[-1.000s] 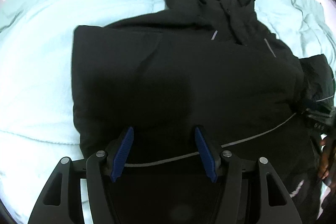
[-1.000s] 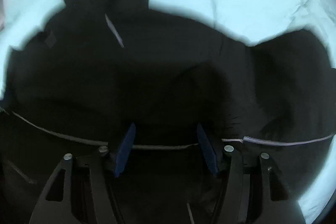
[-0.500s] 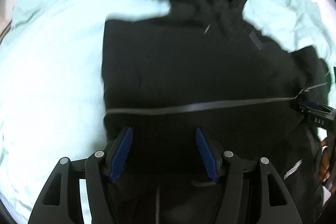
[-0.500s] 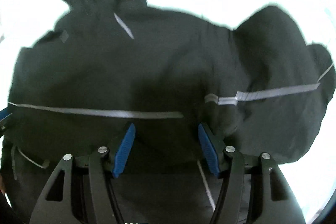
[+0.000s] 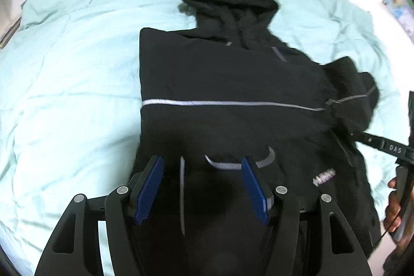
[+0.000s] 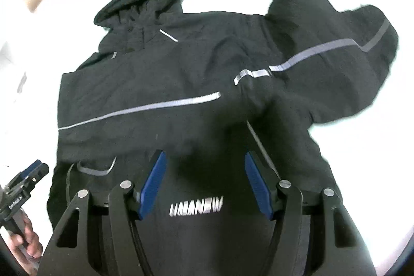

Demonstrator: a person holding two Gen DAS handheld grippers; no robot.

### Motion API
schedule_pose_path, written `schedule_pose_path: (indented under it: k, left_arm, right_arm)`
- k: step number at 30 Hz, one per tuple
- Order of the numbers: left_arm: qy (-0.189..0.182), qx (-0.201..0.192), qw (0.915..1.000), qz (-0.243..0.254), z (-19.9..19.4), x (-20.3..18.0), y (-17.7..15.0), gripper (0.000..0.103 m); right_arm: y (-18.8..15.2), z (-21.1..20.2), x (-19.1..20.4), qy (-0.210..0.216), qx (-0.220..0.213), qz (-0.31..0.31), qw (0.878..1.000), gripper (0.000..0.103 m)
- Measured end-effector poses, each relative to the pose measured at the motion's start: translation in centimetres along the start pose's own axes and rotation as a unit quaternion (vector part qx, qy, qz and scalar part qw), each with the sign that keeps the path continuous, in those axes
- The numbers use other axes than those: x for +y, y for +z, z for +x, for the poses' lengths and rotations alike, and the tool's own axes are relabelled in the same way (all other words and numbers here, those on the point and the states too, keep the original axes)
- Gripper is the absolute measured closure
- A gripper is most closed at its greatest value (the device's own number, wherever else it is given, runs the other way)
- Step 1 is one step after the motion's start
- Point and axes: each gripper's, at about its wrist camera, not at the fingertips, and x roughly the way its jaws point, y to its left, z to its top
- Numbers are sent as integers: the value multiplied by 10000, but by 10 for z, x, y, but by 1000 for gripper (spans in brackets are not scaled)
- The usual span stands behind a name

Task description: Fold large clothes

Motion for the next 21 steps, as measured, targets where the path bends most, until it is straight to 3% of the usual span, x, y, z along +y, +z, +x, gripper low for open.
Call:
schedule_pose_path:
  k: [4,8,14,21]
  left_arm:
    - [-275,-25,9996,84,-21,-21,-26,38]
    - [-380,-69,9991,195,-39,-38,-43,38]
    - [-390,-268,9989,-3,-60,-59,-51,38]
    - [-337,-500,9967,-543,-66,-101,-45,38]
  right_arm:
    - [-48,-43,-9,-119,-84,130,9998,37]
    - [-65,-65,-16,-240,-229,138,9994,37]
    - [-65,-99,-63,-203,-414,439,9980,36]
    - [-29,-113,-122,-109,-487,425,9978,36]
